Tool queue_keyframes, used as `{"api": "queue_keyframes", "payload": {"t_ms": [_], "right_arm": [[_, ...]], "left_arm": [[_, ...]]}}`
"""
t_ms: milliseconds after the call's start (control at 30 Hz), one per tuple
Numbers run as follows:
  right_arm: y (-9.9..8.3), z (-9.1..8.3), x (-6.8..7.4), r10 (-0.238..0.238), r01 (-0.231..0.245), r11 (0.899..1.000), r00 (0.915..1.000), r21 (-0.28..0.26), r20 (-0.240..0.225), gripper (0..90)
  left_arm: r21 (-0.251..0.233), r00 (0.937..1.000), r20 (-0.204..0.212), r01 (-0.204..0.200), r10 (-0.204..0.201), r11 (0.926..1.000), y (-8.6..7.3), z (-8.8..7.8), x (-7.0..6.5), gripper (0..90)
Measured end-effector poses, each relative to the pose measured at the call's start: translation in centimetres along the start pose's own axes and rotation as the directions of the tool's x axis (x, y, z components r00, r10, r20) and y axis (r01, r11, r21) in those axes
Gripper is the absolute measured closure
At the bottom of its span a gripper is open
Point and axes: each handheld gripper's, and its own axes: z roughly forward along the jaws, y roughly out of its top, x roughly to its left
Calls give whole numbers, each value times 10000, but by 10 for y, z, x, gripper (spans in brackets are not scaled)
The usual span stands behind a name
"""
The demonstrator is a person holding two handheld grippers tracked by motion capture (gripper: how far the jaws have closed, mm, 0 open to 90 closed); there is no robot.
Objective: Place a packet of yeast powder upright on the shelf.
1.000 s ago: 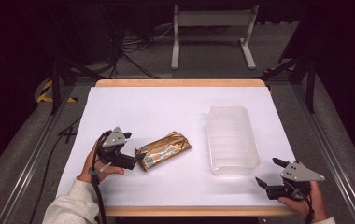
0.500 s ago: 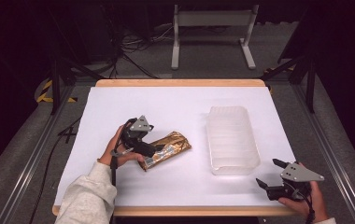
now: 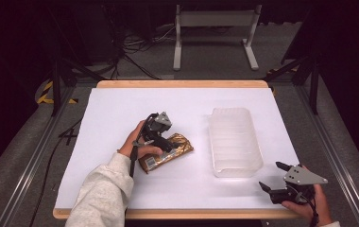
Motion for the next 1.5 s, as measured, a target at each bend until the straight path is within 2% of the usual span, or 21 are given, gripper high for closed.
{"api": "queue_keyframes", "payload": {"t_ms": [167, 233, 367, 400, 500, 600, 700, 733, 767, 800, 833, 933, 1033, 1100, 1200, 1233, 1267, 1333, 1400, 1467, 1500], "right_arm": [[-1, -1, 0, 43, -43, 10000, 10000, 15, 7, 102], [-1, -1, 0, 37, -37, 10000, 10000, 28, 2, 102], [-2, -2, 0, 36, -36, 10000, 9999, 18, 147, 106], [-2, -2, 0, 36, -36, 10000, 9999, 18, 147, 106], [-2, -3, -2, 204, -204, 9998, 9995, -26, 229, 106], [-3, -3, -2, 182, -183, 9998, 9997, 44, 189, 106], [-2, -3, 0, 98, -99, 9999, 9999, 62, 120, 106], [-2, -3, -1, 118, -119, 9999, 9999, 86, 88, 106], [-2, -3, -1, 118, -119, 9999, 9999, 86, 88, 106], [-3, -3, -1, 131, -132, 9999, 9999, 75, 71, 106], [-2, -3, -1, 134, -135, 9999, 9999, 72, 66, 106], [-2, -2, -1, 130, -130, 9999, 9999, 84, 46, 106], [-2, -1, 0, 86, -86, 9999, 10000, 139, 2, 106], [-2, -1, 0, 76, -76, 9999, 10000, 144, -12, 106], [-2, -1, 0, 66, -65, 9999, 10000, 151, -47, 106], [-2, 0, -1, 69, -68, 9998, 10000, 163, -60, 106], [-2, 0, -1, 100, -99, 9997, 9999, 201, -47, 106], [-2, 0, -1, 116, -115, 9997, 9999, 195, -65, 106], [-2, 0, 0, 102, -100, 9998, 9999, 186, -100, 106], [-2, 0, 0, 38, -35, 9997, 9999, 229, -130, 106], [-2, 0, 0, 27, -24, 9997, 9999, 231, -153, 106]], "left_arm": [[485, 9999, -126, 77, -71, 9988, 6, 12, 0, 232], [646, 9999, 98, 124, -130, 9978, 9, 19, 2, 233], [1230, 9982, 341, 445, -490, 9914, 14, 32, 3, 228], [1230, 9982, 341, 445, -490, 9914, 14, 32, 3, 229], [1652, 9953, 606, 644, -753, 9841, 16, 39, 4, 230], [1920, 9955, 617, 586, -717, 9796, 18, 42, 1, 236], [2305, 9965, 741, 215, -396, 9728, 22, 39, -3, 276], [2410, 9943, 1041, -38, -219, 9705, 24, 35, -6, 354], [2410, 9943, 1041, -38, -219, 9705, 24, 35, -6, 417], [2337, 9930, 1158, -62, -215, 9723, 24, 32, -7, 417], [2298, 9928, 1189, -117, -161, 9732, 25, 30, -7, 511], [2292, 9922, 1239, -179, -109, 9732, 26, 22, -8, 554], [2280, 9905, 1359, -110, -206, 9736, 29, 19, -7, 541], [2250, 9919, 1242, -1, -286, 9744, 30, 19, -4, 533], [2269, 9907, 1353, -164, -148, 9738, 30, 22, 1, 517], [2160, 9901, 1389, -109, -197, 9763, 30, 24, 2, 510], [2262, 9887, 1487, -139, -204, 9740, 29, 27, 3, 520], [2378, 9905, 1344, -50, -278, 9713, 29, 31, 5, 502], [2418, 9902, 1355, -1, -336, 9703, 28, 35, 7, 419], [2465, 9879, 1509, -30, -353, 9691, 28, 37, 8, 413], [2515, 9841, 1726, -20, -428, 9678, 27, 39, 8, 414]]}}
